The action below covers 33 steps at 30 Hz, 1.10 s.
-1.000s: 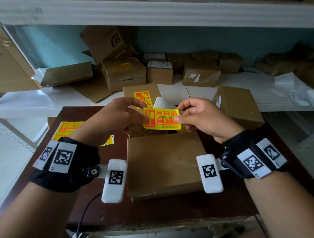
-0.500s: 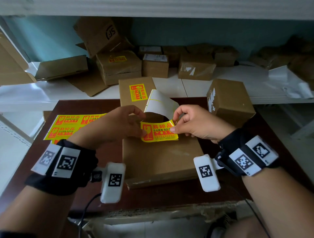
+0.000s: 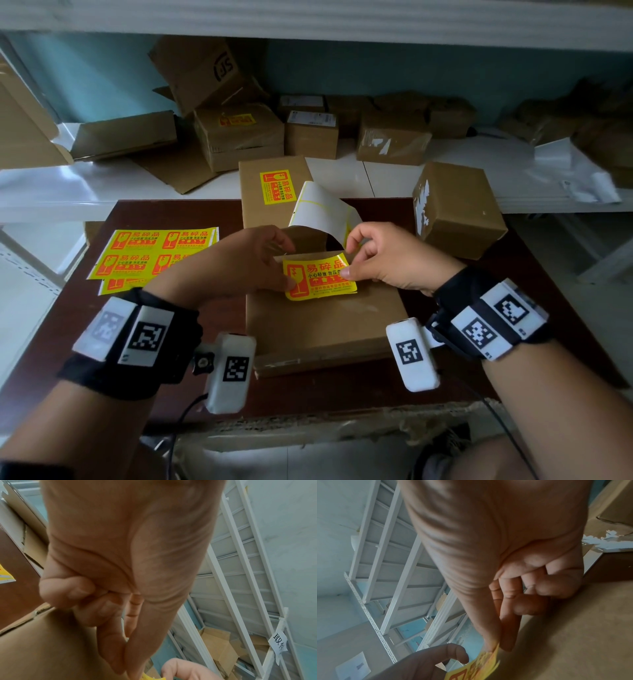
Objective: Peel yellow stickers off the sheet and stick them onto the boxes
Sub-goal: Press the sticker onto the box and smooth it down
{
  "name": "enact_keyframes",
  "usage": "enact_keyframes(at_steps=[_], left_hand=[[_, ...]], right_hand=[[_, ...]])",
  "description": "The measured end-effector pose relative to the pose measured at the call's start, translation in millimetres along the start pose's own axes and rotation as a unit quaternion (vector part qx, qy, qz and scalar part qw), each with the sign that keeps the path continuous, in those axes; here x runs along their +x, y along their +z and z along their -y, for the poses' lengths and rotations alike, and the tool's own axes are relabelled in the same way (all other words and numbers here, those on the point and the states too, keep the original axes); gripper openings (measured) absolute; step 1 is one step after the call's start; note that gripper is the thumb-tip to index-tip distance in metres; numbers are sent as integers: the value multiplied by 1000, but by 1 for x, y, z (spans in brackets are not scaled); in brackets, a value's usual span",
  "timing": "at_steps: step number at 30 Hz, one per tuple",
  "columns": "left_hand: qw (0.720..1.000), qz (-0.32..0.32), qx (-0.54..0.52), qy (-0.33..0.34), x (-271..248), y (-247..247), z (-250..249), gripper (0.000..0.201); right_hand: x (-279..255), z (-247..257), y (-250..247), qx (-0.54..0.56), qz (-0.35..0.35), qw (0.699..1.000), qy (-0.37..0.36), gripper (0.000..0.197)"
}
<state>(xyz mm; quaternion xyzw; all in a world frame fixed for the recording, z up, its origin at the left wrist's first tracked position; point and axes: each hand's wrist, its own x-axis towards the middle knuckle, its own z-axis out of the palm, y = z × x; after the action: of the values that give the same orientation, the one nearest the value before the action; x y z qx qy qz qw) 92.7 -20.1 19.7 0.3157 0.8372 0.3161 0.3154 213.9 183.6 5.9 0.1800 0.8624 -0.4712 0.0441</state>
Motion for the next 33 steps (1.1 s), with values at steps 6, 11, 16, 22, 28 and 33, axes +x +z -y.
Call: enact_keyframes(at_steps=[6, 11, 16, 22, 28, 33], left_hand=[[1000, 8, 12, 3, 0, 1, 0, 42], [1000, 18, 22, 2, 0, 1, 1, 43], [999, 21, 29, 8, 3, 2, 4, 43], [999, 15, 46, 18, 7, 5, 7, 44], [996, -2, 83, 31, 11, 9, 9, 44], [995, -4, 98, 35, 11, 10, 9, 43]], right_hand=[[1, -3, -1, -20, 12, 1000, -2, 32], [2, -5, 0, -24, 22, 999, -3, 33], [3, -6, 1, -28, 20, 999, -6, 32], [5, -7, 2, -48, 16, 999, -11, 34], [5, -6, 3, -67, 14, 998, -16, 34], [5, -5, 3, -81, 14, 996, -17, 35]])
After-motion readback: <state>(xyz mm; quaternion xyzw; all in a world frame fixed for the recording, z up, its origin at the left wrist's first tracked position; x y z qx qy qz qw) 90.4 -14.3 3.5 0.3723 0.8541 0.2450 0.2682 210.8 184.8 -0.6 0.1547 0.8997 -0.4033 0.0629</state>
